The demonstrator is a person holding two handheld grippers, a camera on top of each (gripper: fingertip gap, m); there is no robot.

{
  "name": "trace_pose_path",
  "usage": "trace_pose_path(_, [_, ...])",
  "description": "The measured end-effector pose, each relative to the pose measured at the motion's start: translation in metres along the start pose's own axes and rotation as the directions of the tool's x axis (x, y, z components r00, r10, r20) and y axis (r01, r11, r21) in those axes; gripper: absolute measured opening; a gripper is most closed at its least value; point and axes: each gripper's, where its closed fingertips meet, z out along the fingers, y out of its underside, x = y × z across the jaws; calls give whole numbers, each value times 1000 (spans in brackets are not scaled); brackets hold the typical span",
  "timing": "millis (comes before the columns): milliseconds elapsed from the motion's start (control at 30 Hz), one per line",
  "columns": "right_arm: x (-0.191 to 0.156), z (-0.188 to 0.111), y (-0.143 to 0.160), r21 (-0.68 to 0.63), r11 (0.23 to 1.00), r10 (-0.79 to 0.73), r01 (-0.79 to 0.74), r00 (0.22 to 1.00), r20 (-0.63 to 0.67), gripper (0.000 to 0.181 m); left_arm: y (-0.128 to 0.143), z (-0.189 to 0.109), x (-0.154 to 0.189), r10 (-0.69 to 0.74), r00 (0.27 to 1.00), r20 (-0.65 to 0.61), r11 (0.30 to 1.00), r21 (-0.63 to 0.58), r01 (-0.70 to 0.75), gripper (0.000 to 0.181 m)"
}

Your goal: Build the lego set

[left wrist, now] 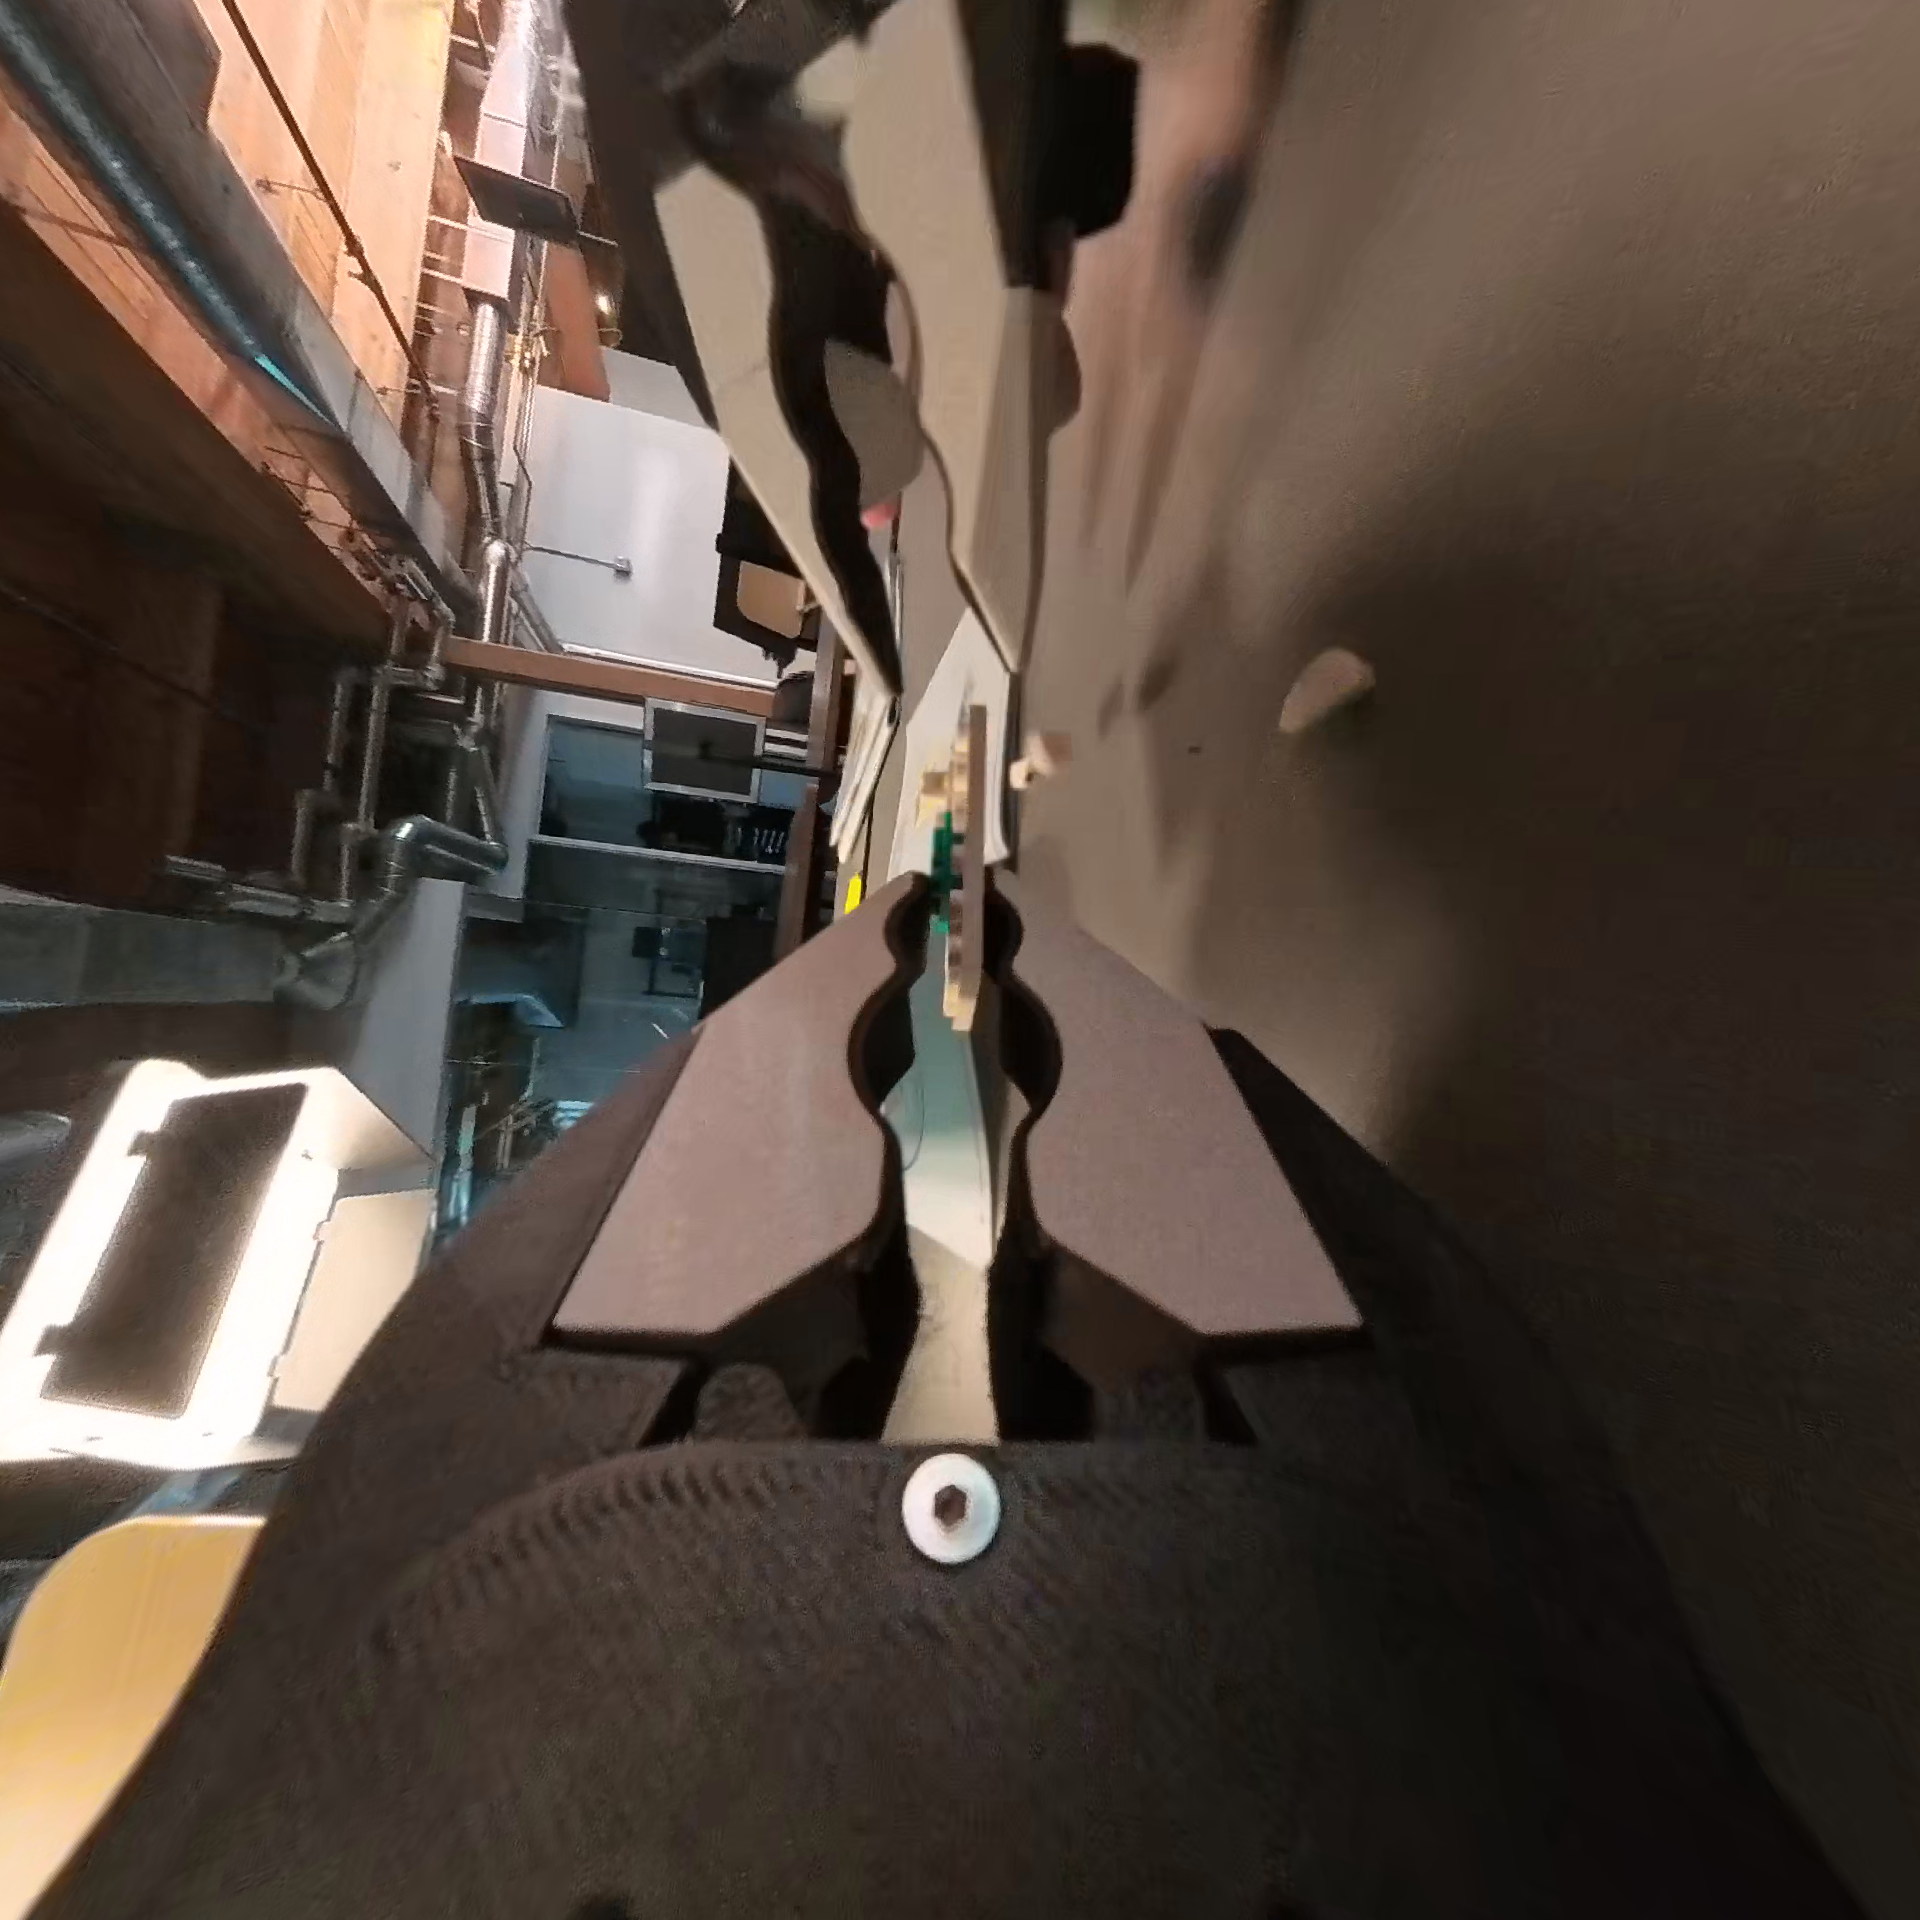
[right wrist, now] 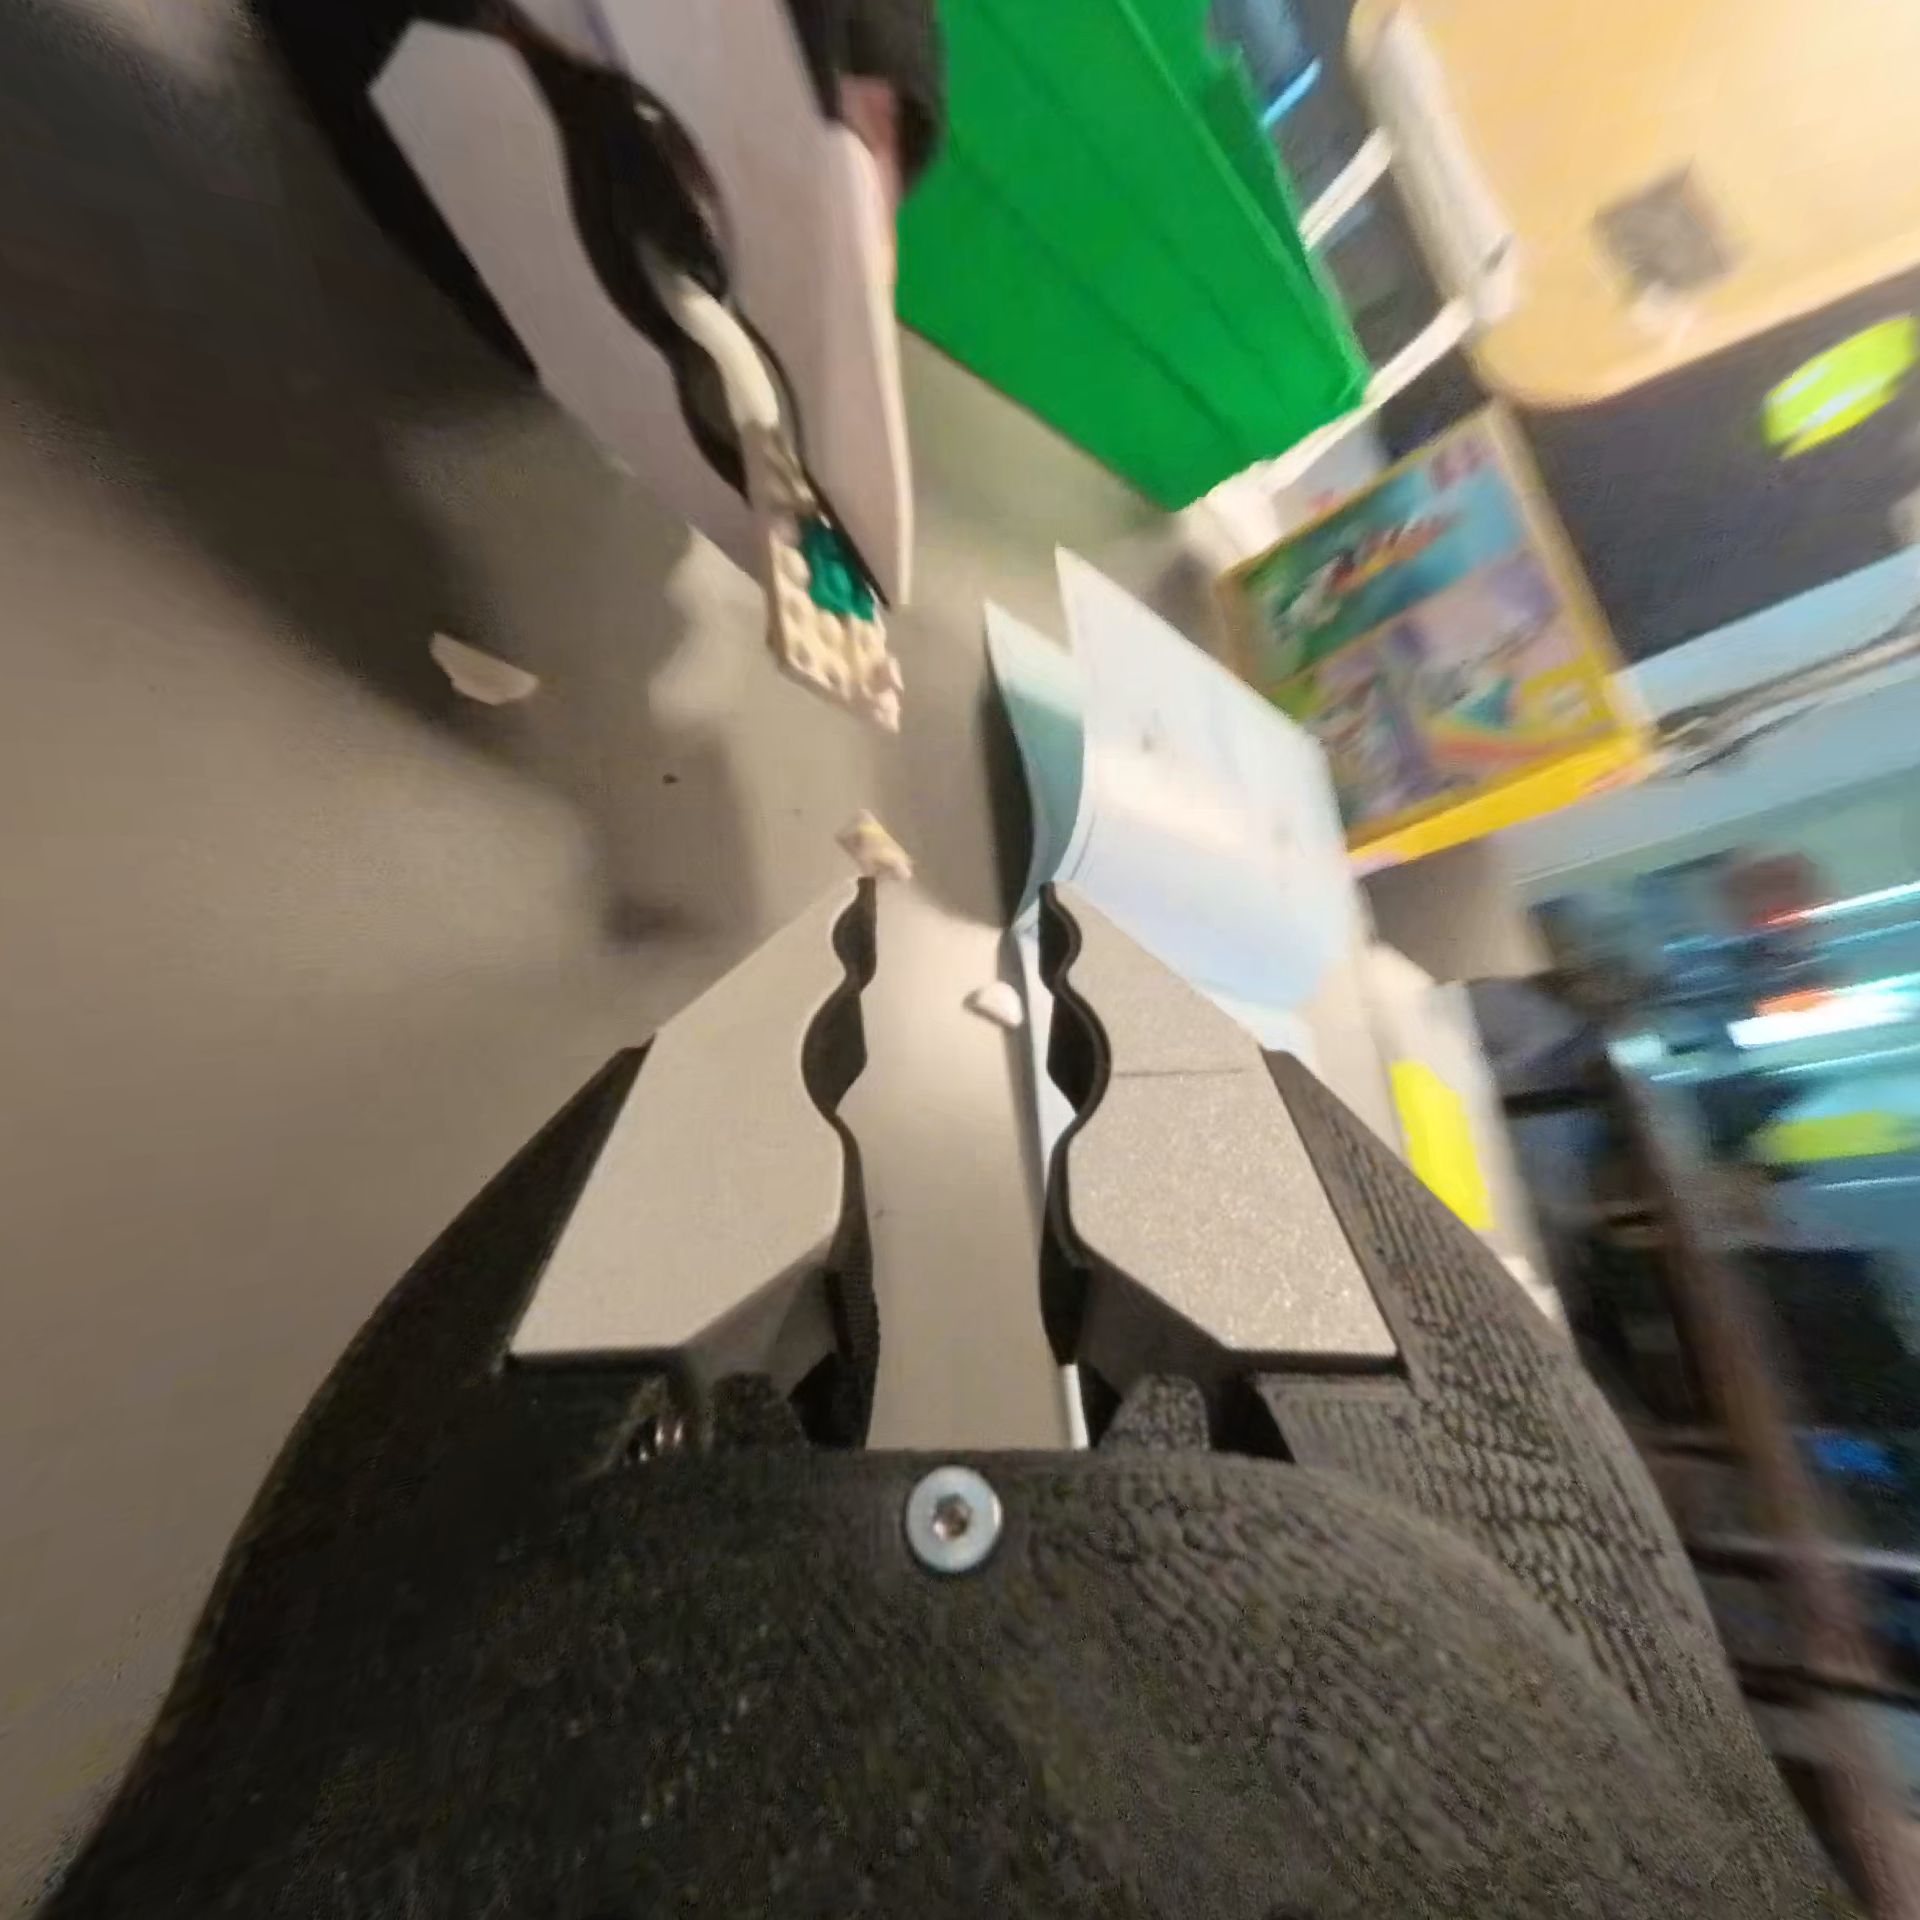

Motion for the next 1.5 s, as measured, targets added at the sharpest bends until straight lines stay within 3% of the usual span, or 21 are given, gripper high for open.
trace_pose_path(67, [5, 5, 12, -17, 975, 223, -222, 968, 118, 30, 4, 0, 3, 23, 1000, -4, 1000, 2, -23, 8])
trace_pose_path(133, [3, 11, 20, -75, 907, 419, -414, 874, 247, 33, 4, 1, 4, 34, 999, -7, 999, 10, -34, 8])
trace_pose_path(200, [0, 17, 28, -149, 853, 520, -499, 793, 317, 34, 2, 0, 5, 44, 999, -6, 999, 20, -43, 8])
trace_pose_path(433, [-1, 19, 44, -244, 834, 551, -495, 766, 331, 24, -3, -3, 10, 68, 997, -25, 997, 41, -67, 7])
trace_pose_path(800, [5, 31, 45, -243, 817, 576, -522, 746, 334, 34, -5, -4, 9, 154, 988, 13, 987, 48, -155, 8])
trace_pose_path(1100, [-19, 6, 31, -271, 804, 588, -529, 643, 490, 28, -4, -4, 8, 193, 981, 29, 980, 42, -194, 7])
trace_pose_path(1200, [-13, 9, 35, -251, 820, 569, -514, 687, 452, 26, -5, -5, 10, 200, 980, 24, 978, 48, -201, 7])
trace_pose_path(1500, [-2, 27, 38, -268, 777, 629, -570, 685, 368, 15, -6, -5, 13, 226, 974, 19, 972, 54, -227, 7])
